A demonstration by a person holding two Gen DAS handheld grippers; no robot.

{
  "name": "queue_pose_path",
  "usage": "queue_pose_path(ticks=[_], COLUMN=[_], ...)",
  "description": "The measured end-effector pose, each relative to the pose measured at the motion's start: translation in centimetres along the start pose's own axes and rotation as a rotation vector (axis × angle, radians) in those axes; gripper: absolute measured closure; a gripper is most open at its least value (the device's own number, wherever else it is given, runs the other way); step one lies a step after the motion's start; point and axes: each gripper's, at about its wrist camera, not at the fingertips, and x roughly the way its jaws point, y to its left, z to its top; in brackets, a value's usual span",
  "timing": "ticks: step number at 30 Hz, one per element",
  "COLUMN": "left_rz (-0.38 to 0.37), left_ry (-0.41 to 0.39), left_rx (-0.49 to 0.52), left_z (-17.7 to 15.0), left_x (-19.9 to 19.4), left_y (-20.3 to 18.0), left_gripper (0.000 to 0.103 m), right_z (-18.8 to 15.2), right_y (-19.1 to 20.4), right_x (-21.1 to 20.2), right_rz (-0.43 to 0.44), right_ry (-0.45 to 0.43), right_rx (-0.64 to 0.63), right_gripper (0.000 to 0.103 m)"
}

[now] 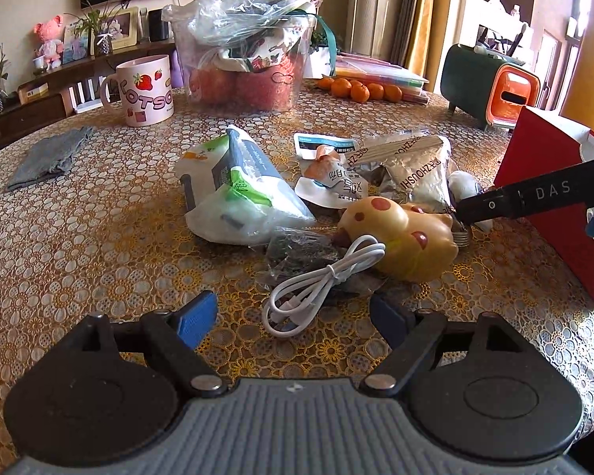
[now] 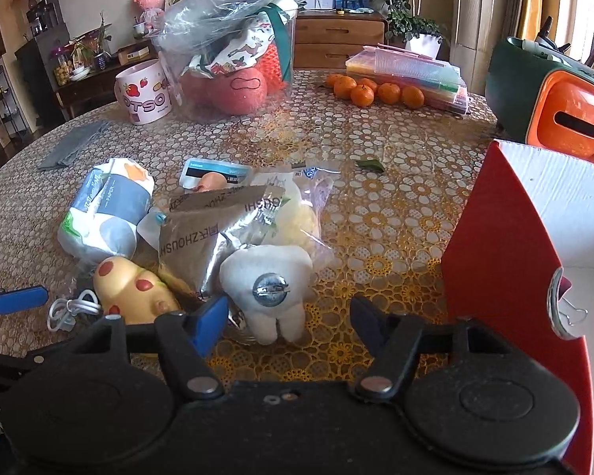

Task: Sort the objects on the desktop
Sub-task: 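Withdraw both tools from the box back toward the item pile, then grasp the white USB cable with the left tool while the right tool grasps the tooth plush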

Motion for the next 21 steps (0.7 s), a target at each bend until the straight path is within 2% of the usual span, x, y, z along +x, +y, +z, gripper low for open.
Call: queue_pose_path(ticks=[4, 10, 17, 21], left_rz=[-0.004, -0.012, -0.014, -0.014], left_ry=[-0.005, -0.010, -0.013, -0.013], left_rx=[-0.003, -0.005, 0.003, -0.001], left_z=[-0.02, 0.09, -0.12, -0.19], left_x=[0.14, 0.20, 0.08, -0.01], left_y=[0.13, 0.12, -0.04, 0.01], left_gripper=[0.019, 0.037, 0.062, 0.070], right_z=[0.18, 0.47, 0.68, 0.67], right_y=[0.04, 0.03, 0.42, 0.68], right_x=[0.35, 0.76, 0.95, 1.00], right_rz=[-0.002, 0.001, 0.009, 0.009], right_ry=[-0.004, -0.005, -0.011, -0.013], right_rx=[-0.003, 0.005, 0.002, 0.000], right_gripper=[0.036, 0.040, 0.052, 0.055])
